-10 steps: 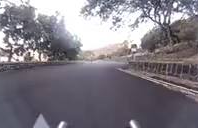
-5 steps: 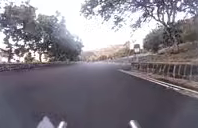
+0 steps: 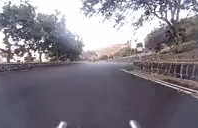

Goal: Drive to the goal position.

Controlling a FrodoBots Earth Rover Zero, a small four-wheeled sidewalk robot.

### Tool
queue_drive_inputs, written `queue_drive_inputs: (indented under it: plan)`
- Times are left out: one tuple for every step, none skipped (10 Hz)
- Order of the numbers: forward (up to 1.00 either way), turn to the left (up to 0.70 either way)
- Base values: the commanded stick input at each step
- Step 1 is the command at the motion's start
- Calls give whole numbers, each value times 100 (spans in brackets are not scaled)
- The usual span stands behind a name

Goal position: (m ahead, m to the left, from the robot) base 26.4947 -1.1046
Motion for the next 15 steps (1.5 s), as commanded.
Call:
queue_drive_inputs:
  plan:
    - [70,0]
    - [70,0]
    - [70,0]
    - [70,0]
    - [70,0]
    - [70,0]
    - [70,0]
    - [70,0]
    - [70,0]
    - [70,0]
    - [70,0]
    - [70,0]
    - [70,0]
    - [70,-30]
    - [70,-35]
